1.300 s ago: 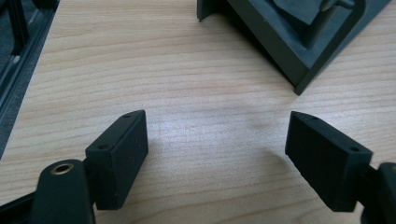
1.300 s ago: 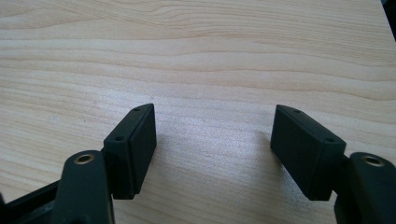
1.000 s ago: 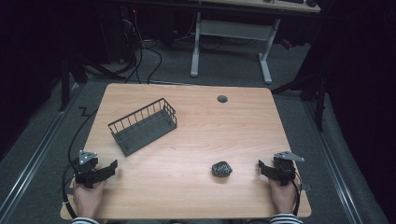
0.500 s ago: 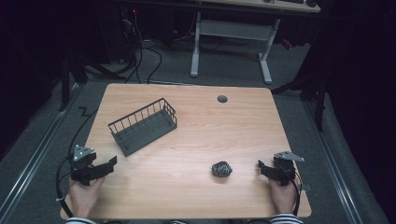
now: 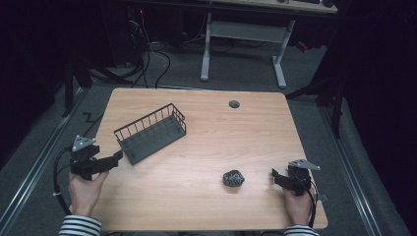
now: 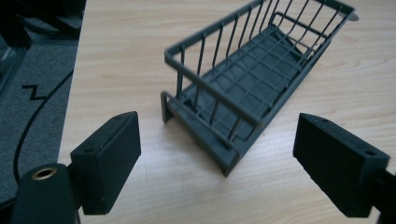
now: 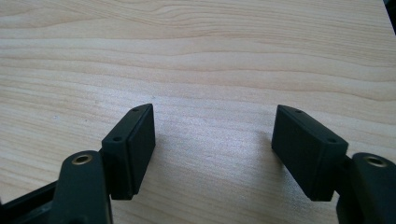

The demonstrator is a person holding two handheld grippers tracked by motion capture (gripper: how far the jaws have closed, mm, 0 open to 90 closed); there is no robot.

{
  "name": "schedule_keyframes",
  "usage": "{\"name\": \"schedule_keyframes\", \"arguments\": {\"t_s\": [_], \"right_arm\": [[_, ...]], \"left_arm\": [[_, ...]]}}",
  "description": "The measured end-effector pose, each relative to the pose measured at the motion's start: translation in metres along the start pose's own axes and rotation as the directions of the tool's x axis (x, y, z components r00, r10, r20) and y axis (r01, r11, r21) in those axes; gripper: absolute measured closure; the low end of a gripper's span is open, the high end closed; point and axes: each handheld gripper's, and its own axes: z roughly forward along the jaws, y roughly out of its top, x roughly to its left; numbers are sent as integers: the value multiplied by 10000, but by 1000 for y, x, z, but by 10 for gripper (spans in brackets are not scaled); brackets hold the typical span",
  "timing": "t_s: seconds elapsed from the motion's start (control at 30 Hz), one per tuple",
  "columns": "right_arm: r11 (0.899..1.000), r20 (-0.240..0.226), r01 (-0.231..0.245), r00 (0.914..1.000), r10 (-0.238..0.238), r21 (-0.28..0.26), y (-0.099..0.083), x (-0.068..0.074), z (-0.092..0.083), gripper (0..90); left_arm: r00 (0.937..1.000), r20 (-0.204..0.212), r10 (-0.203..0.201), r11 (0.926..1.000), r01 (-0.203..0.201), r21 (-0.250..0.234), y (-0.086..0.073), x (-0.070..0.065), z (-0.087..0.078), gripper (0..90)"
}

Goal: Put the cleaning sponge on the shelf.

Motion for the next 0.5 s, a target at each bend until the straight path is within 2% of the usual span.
{"name": "schedule_keyframes", "arguments": {"t_s": [0.23,0.33,0.43,0.5], "right_arm": [[10000,-23,25,10000,-25,3,0,0,0,298],[10000,-25,22,10000,-22,2,0,0,0,298],[10000,-27,32,10000,-32,-1,0,0,0,298],[10000,-29,7,10000,-7,13,0,0,0,298]], "left_arm": [[10000,-23,34,10000,-34,-24,18,-1,8,158],[10000,-73,22,9999,-21,161,24,0,18,162],[9993,-301,231,9985,-215,506,29,1,30,194],[9991,-353,241,9981,-220,574,30,2,33,204]]}}
